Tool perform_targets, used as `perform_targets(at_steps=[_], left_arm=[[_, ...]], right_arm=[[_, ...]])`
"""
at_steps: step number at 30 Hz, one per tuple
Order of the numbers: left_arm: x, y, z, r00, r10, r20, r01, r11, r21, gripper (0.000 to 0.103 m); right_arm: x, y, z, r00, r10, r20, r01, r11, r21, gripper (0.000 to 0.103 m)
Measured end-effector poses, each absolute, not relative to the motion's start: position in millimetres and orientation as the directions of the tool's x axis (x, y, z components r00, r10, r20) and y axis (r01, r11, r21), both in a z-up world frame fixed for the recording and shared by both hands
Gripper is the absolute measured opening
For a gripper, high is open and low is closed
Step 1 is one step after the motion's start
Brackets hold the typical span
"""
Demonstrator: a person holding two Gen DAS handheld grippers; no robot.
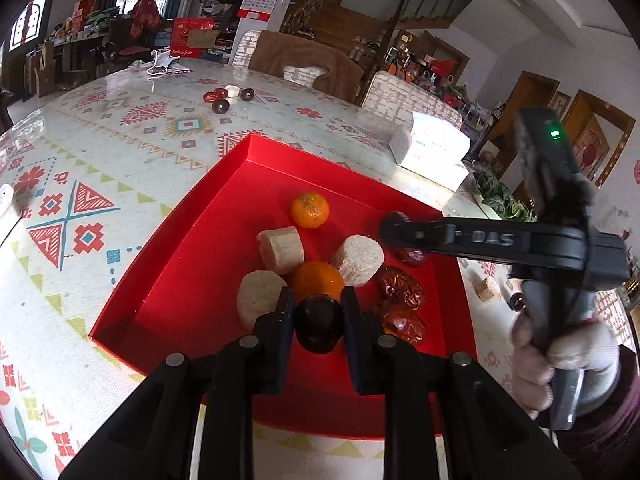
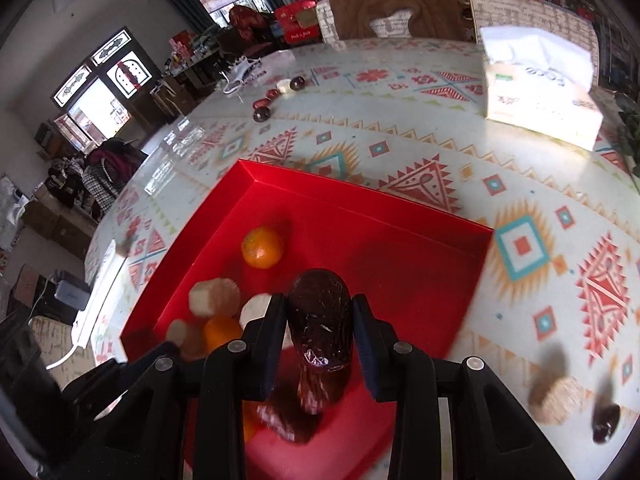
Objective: Organize fruits
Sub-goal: 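Release the dark fruit into the red tray with left tool while right tool drops the date there, then move both open tools back toward the remaining fruits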
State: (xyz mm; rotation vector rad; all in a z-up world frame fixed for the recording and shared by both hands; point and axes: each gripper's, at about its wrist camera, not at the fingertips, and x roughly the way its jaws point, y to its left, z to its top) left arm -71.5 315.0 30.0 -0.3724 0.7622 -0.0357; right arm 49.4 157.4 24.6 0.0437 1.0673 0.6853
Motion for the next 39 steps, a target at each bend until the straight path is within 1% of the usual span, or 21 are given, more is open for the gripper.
perform_targets(at_steps=[2,4,6,7,10,13,15,18,23,29,33,39], left_arm=[[-72,317,30,0.724,-0.175,-0.668,-0.101,0.93,-0.353,0.023],[-72,318,31,0.724,-0.189,-0.663,-0.096,0.925,-0.368,0.03],[-75,319,34,0.733,-0.197,-0.651,-0.092,0.92,-0.381,0.054],[-78,319,37,0.742,-0.192,-0.642,-0.089,0.921,-0.379,0.056],[-82,317,43,0.751,-0.193,-0.631,-0.077,0.924,-0.375,0.058],[-87,315,49,0.758,-0.193,-0.623,-0.074,0.923,-0.377,0.063],[-92,314,53,0.767,-0.192,-0.612,-0.076,0.92,-0.384,0.071],[-99,309,61,0.782,-0.185,-0.595,-0.08,0.918,-0.389,0.077],[-111,299,72,0.786,-0.227,-0.575,-0.056,0.9,-0.432,0.077],[-123,267,84,0.778,-0.255,-0.575,-0.007,0.91,-0.414,0.078],[-126,239,88,0.762,-0.292,-0.578,0.042,0.913,-0.405,0.078],[-122,197,85,0.725,-0.345,-0.597,0.112,0.913,-0.391,0.078]], right_arm=[[52,162,21,0.299,0.53,-0.794,-0.497,0.796,0.344,0.036],[53,167,21,0.311,0.522,-0.795,-0.507,0.798,0.326,0.037],[55,169,22,0.329,0.516,-0.791,-0.508,0.803,0.313,0.037],[55,169,23,0.334,0.522,-0.785,-0.505,0.802,0.319,0.037],[57,166,26,0.337,0.542,-0.77,-0.491,0.799,0.347,0.039],[53,161,33,0.356,0.546,-0.758,-0.486,0.801,0.349,0.04],[47,155,39,0.372,0.549,-0.748,-0.488,0.801,0.345,0.04],[35,143,50,0.401,0.549,-0.733,-0.497,0.803,0.33,0.04],[11,110,66,0.441,0.554,-0.706,-0.493,0.807,0.326,0.041],[-13,41,74,0.507,0.517,-0.689,-0.445,0.842,0.304,0.045],[-23,-22,77,0.559,0.468,-0.685,-0.365,0.88,0.303,0.045],[-30,-123,75,0.629,0.373,-0.682,-0.202,0.926,0.321,0.045]])
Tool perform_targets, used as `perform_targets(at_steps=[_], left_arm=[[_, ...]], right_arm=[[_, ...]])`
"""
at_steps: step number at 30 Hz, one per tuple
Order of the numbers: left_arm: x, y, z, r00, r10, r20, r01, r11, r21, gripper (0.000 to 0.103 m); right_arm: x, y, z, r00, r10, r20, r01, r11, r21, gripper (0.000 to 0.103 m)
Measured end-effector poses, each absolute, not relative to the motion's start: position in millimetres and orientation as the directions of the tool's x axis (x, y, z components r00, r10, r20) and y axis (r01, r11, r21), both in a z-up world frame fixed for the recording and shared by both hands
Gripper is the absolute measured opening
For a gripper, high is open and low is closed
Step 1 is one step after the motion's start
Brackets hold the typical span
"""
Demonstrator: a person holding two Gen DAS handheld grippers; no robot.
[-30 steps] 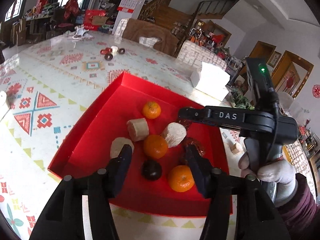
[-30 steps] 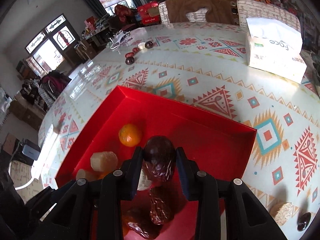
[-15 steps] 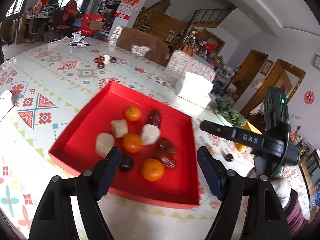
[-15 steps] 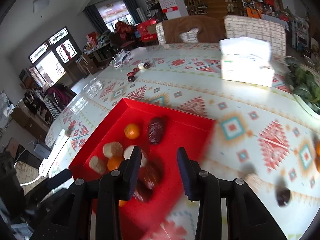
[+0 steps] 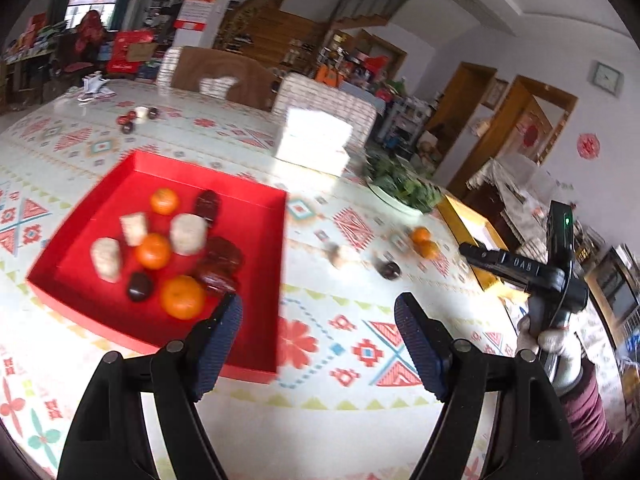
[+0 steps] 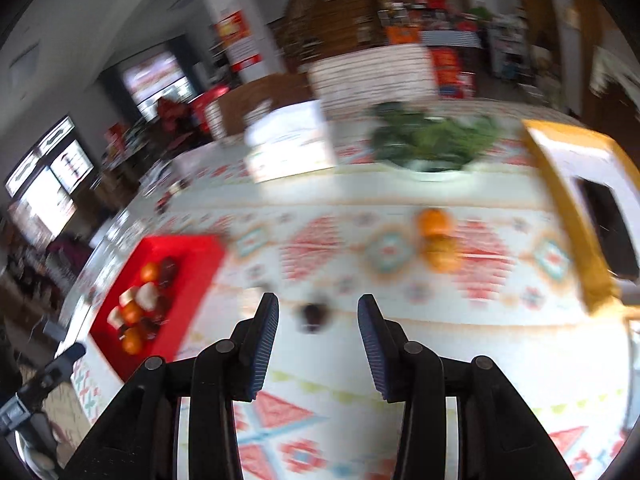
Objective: Organize fruits
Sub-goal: 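Move both open tools back toward the remaining fruits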
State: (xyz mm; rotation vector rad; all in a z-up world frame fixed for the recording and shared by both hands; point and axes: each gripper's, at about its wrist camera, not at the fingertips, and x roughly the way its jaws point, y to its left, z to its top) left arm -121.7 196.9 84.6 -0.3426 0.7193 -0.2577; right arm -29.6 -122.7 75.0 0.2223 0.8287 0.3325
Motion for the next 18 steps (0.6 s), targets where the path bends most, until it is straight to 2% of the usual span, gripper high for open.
perform_targets(at_steps=[7,12,18], left_arm=[[-114,162,73,0.672,-0.373,-0.64,0.149,0.915,-0.376,0.078],[-110,149,67,0.644,-0.382,-0.663,0.166,0.916,-0.366,0.078],[-105,122,50,0.569,-0.449,-0.689,0.227,0.891,-0.393,0.078]], right_arm=[[-17,-187,60,0.64,0.316,-0.7,-0.07,0.932,0.355,0.045],[-4,-189,46,0.633,0.317,-0.706,-0.061,0.93,0.363,0.045],[24,-181,39,0.648,0.278,-0.709,-0.043,0.943,0.33,0.045]])
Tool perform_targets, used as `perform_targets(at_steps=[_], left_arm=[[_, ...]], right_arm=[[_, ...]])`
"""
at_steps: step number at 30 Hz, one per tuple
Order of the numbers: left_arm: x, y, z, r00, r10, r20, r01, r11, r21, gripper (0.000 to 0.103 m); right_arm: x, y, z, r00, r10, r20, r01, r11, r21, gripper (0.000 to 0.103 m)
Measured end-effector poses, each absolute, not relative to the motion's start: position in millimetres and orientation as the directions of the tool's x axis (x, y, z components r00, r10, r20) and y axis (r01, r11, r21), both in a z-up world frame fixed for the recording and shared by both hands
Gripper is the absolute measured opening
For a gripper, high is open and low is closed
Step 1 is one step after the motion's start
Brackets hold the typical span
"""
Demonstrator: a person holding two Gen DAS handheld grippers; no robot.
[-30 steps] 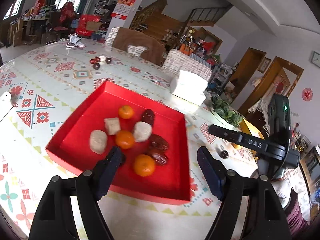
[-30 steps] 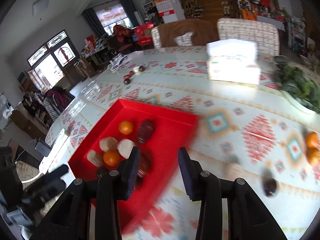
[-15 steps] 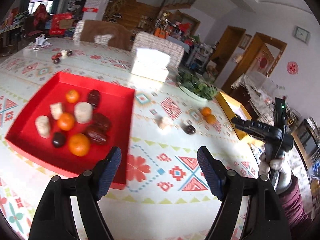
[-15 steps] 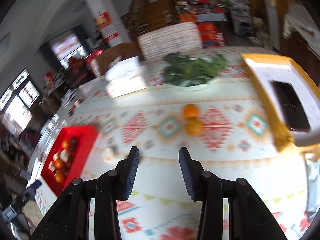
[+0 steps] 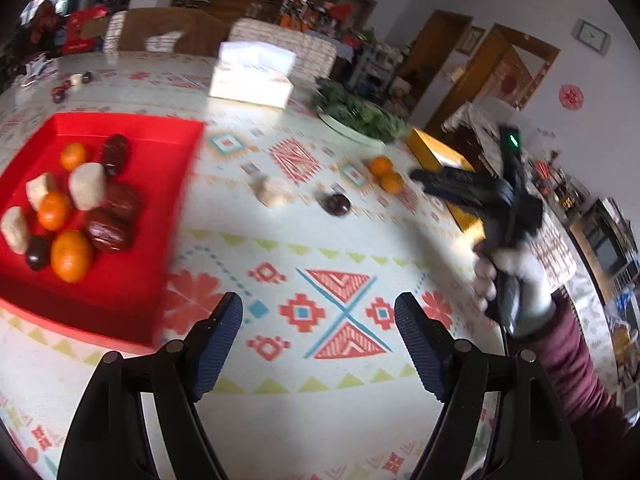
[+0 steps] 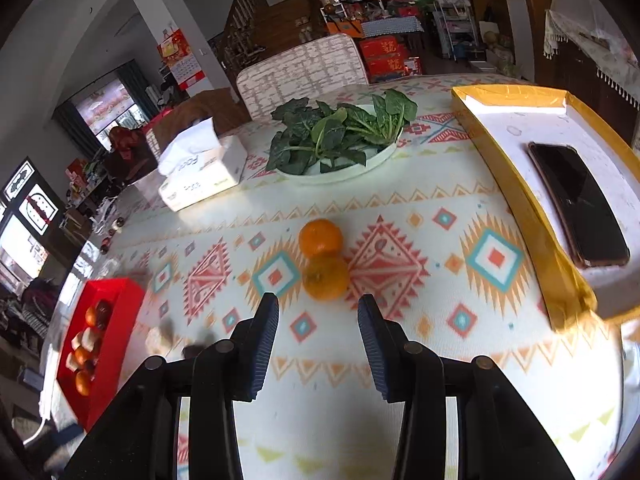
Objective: Organize fruits
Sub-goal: 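Move both open tools back toward the remaining fruits, then grasp a dark round fruit with left tool while right tool grasps a mandarin orange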
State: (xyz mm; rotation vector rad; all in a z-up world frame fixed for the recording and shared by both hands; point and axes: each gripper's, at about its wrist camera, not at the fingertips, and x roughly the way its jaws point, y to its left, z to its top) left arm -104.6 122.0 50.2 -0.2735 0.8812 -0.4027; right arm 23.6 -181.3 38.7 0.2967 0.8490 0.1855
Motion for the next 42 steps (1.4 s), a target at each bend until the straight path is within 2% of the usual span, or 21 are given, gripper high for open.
perform_targets(at_steps=[10,11,17,22,23,24,26,29,34,40,41,42], left_arm=[[-90,108,45,0.559,-0.418,-0.716,0.233,0.908,-0.348,0.078],[-89,108,45,0.561,-0.41,-0.719,0.232,0.912,-0.339,0.078],[-72,91,48,0.567,-0.378,-0.732,0.256,0.925,-0.28,0.078],[-53,64,53,0.567,-0.39,-0.726,0.322,0.916,-0.241,0.078],[-49,59,53,0.57,-0.395,-0.721,0.334,0.913,-0.236,0.072],[-44,55,52,0.571,-0.4,-0.717,0.343,0.91,-0.234,0.059],[-27,45,48,0.553,-0.404,-0.729,0.351,0.906,-0.237,0.044],[-9,30,44,0.554,-0.397,-0.732,0.361,0.907,-0.219,0.044],[17,8,37,0.586,-0.314,-0.747,0.367,0.925,-0.1,0.044],[28,-3,23,0.572,-0.26,-0.778,0.374,0.927,-0.035,0.044],[26,-5,22,0.582,-0.246,-0.775,0.374,0.927,-0.014,0.042],[24,-8,21,0.592,-0.227,-0.773,0.376,0.927,0.016,0.037]], right_arm=[[68,-167,10,0.596,0.258,-0.761,-0.024,0.952,0.304,0.045],[70,-166,8,0.594,0.252,-0.764,-0.022,0.955,0.297,0.039],[64,-170,6,0.605,0.261,-0.752,-0.018,0.949,0.315,0.036],[38,-187,10,0.614,0.316,-0.723,-0.018,0.922,0.388,0.036],[32,-190,12,0.618,0.332,-0.712,-0.023,0.914,0.406,0.037],[26,-193,13,0.623,0.346,-0.701,-0.03,0.907,0.421,0.037],[15,-196,15,0.632,0.364,-0.684,-0.043,0.898,0.438,0.037],[9,-197,16,0.638,0.373,-0.674,-0.054,0.895,0.444,0.037],[11,-195,14,0.624,0.396,-0.673,-0.078,0.889,0.451,0.037],[13,-193,13,0.614,0.415,-0.672,-0.093,0.883,0.46,0.037],[13,-193,14,0.615,0.416,-0.67,-0.096,0.883,0.46,0.037],[13,-193,14,0.615,0.417,-0.669,-0.098,0.882,0.46,0.037]])
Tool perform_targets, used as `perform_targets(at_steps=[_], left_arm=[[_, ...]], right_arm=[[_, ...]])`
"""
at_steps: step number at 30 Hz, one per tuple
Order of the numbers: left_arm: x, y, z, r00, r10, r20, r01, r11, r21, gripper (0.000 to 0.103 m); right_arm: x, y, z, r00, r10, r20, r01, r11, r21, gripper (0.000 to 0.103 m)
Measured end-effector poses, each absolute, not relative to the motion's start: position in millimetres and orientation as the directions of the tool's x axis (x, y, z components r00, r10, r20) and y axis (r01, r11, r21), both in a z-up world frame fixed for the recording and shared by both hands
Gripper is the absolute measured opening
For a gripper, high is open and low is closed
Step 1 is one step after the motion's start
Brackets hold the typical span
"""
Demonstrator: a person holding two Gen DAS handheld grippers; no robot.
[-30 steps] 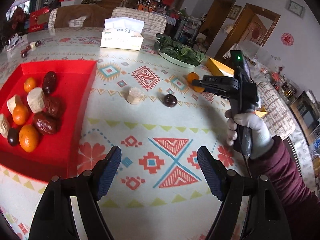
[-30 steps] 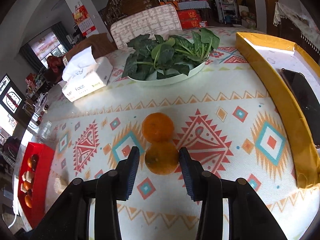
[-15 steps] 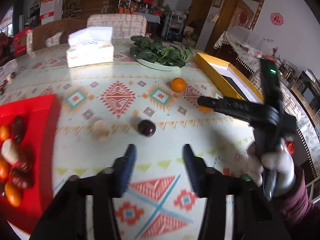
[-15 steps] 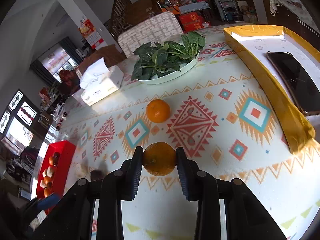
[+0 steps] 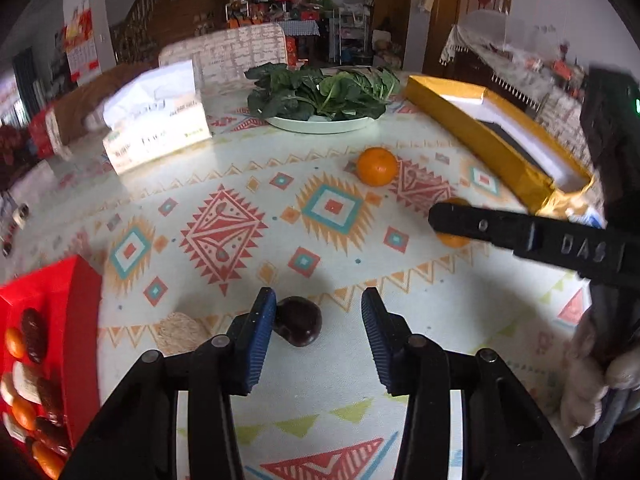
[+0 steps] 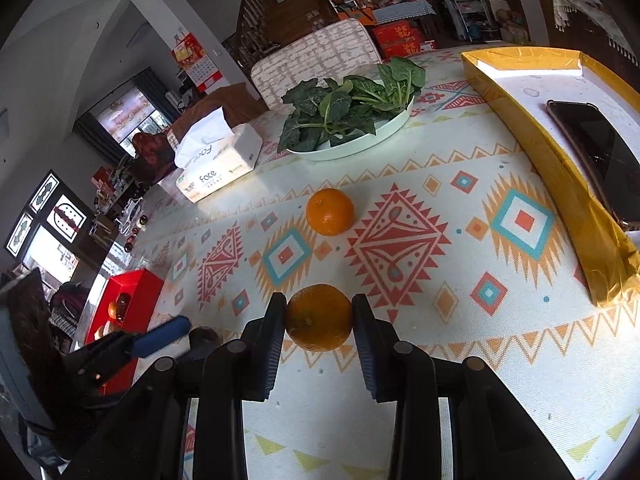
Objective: Organize fruits
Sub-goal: 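Grasp a dark round fruit with left tool while right tool grasps a mandarin orange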
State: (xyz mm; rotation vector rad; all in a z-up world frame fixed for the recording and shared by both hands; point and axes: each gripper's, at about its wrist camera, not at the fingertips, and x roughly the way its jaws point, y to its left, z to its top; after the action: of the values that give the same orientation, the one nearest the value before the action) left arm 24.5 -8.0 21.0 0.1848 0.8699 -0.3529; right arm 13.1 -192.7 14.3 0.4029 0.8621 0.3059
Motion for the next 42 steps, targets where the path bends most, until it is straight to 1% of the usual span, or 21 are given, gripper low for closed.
perform_targets(at_steps=[1,3,4,5,6,10,11,12,13,15,17,18,26,28,30,31,34,39,42], left_arm=[[22,-11,21,0.609,-0.198,-0.768,0.375,0.925,0.059,0.033],[19,-13,23,0.627,-0.178,-0.759,0.372,0.924,0.091,0.016],[18,-13,24,0.631,-0.179,-0.755,0.373,0.923,0.092,0.012],[16,-12,26,0.631,-0.186,-0.753,0.375,0.923,0.086,0.006],[15,-11,27,0.631,-0.191,-0.752,0.376,0.923,0.081,0.004],[12,-4,28,0.631,-0.211,-0.747,0.372,0.927,0.053,0.004],[12,-2,27,0.627,-0.217,-0.748,0.371,0.928,0.041,0.007],[13,-1,26,0.623,-0.215,-0.752,0.368,0.929,0.039,0.014],[14,0,25,0.622,-0.213,-0.753,0.367,0.929,0.04,0.018],[13,-3,25,0.621,-0.219,-0.753,0.377,0.925,0.042,0.032],[13,-7,24,0.622,-0.22,-0.752,0.387,0.921,0.051,0.041],[13,-9,24,0.621,-0.221,-0.752,0.392,0.918,0.055,0.043],[20,-8,15,0.622,-0.186,-0.761,0.381,0.92,0.087,0.041],[22,-5,12,0.623,-0.163,-0.765,0.375,0.92,0.11,0.037],[23,-1,10,0.626,-0.142,-0.766,0.37,0.92,0.132,0.026],[24,2,10,0.627,-0.14,-0.766,0.366,0.921,0.131,0.023],[27,12,13,0.617,-0.174,-0.767,0.358,0.931,0.076,0.022],[20,13,18,0.627,-0.188,-0.756,0.355,0.933,0.062,0.022],[13,16,28,0.638,-0.212,-0.741,0.351,0.936,0.034,0.022]], right_arm=[[13,-192,15,0.616,0.418,-0.668,-0.099,0.882,0.461,0.037],[13,-192,15,0.613,0.422,-0.668,-0.101,0.881,0.463,0.037],[13,-191,15,0.612,0.422,-0.669,-0.103,0.881,0.462,0.037],[13,-191,15,0.612,0.422,-0.669,-0.103,0.881,0.461,0.037],[12,-191,14,0.612,0.421,-0.67,-0.103,0.882,0.46,0.037],[13,-191,13,0.613,0.411,-0.675,-0.093,0.885,0.455,0.037],[14,-191,12,0.612,0.411,-0.676,-0.089,0.885,0.457,0.037],[14,-191,12,0.612,0.411,-0.676,-0.087,0.884,0.459,0.037],[14,-192,12,0.613,0.41,-0.676,-0.085,0.884,0.459,0.037],[14,-192,12,0.614,0.41,-0.675,-0.085,0.884,0.459,0.037],[13,-191,13,0.615,0.412,-0.673,-0.089,0.884,0.459,0.037],[13,-191,13,0.615,0.412,-0.672,-0.091,0.884,0.459,0.037],[14,-192,12,0.61,0.421,-0.671,-0.093,0.879,0.467,0.037],[14,-192,12,0.608,0.422,-0.672,-0.094,0.879,0.467,0.037],[14,-192,11,0.606,0.422,-0.674,-0.094,0.879,0.467,0.037],[14,-191,11,0.606,0.422,-0.674,-0.094,0.88,0.466,0.037],[14,-191,11,0.608,0.422,-0.673,-0.094,0.88,0.466,0.037],[14,-192,10,0.609,0.416,-0.676,-0.085,0.881,0.465,0.037],[14,-198,11,0.612,0.435,-0.661,-0.074,0.863,0.499,0.037]])
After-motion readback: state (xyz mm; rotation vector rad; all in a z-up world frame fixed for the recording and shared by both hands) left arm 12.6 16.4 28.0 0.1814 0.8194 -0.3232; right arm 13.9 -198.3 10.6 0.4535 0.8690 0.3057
